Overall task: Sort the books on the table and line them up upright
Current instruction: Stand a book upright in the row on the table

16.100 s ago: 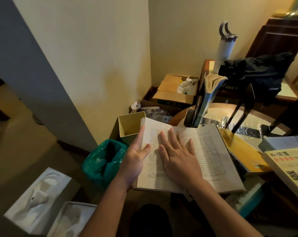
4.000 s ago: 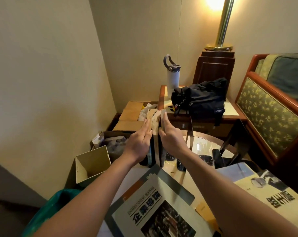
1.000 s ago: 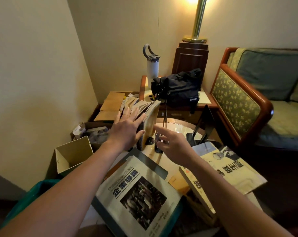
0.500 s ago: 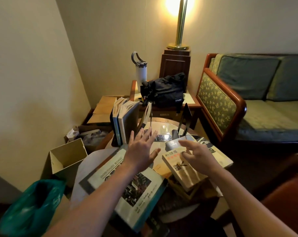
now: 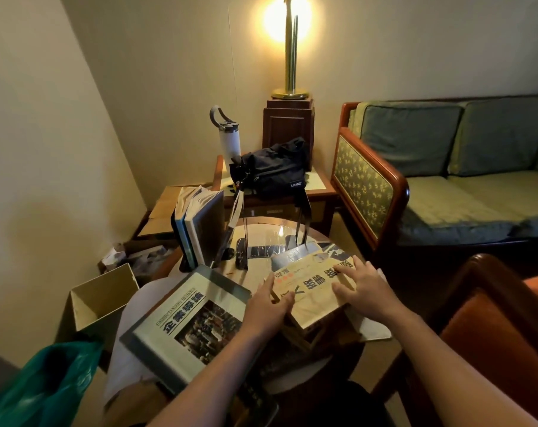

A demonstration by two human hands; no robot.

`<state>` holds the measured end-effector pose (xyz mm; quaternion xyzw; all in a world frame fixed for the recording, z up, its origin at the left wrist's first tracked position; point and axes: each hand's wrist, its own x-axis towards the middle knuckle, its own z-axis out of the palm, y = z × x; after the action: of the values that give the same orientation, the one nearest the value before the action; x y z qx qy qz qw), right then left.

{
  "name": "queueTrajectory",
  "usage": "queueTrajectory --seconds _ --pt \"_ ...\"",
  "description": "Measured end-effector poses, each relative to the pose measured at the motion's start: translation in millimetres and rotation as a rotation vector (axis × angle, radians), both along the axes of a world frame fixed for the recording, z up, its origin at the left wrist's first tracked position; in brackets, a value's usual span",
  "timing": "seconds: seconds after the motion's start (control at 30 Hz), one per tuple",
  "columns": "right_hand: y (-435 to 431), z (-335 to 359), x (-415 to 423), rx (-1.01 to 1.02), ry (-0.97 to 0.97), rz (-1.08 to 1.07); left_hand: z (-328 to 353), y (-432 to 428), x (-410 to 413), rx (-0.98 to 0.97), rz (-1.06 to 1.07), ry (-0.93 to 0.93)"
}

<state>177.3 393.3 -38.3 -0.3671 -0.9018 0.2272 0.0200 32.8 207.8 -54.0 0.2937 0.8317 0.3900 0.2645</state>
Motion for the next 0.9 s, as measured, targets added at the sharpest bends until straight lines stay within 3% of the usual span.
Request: queueTrajectory --seconds 0.2,0.43,0.6,0.77,0.9 --pt "-8.9 -3.0 6.4 0.037 0.012 -0.026 7.5 12.6 5.9 0.392 0.219 -0.536" --pt "-27.8 0.3 10.3 0.016 0.002 0.086 30.4 7.0 8.5 0.414 0.213 -0.668" --pt "-47.5 23.9 -3.8 0.113 0.084 0.329 69.9 13.1 -1.0 0.349 0.19 -0.436" --pt "-66.1 45.7 -23.1 0.288 0.435 0.364 113.9 20.8 -5.7 0.407 0.068 -0.167" --pt "-70.3 52.2 -30.9 0.191 0.726 0.28 131.9 16.2 -14.1 0.438 0.041 -0.144"
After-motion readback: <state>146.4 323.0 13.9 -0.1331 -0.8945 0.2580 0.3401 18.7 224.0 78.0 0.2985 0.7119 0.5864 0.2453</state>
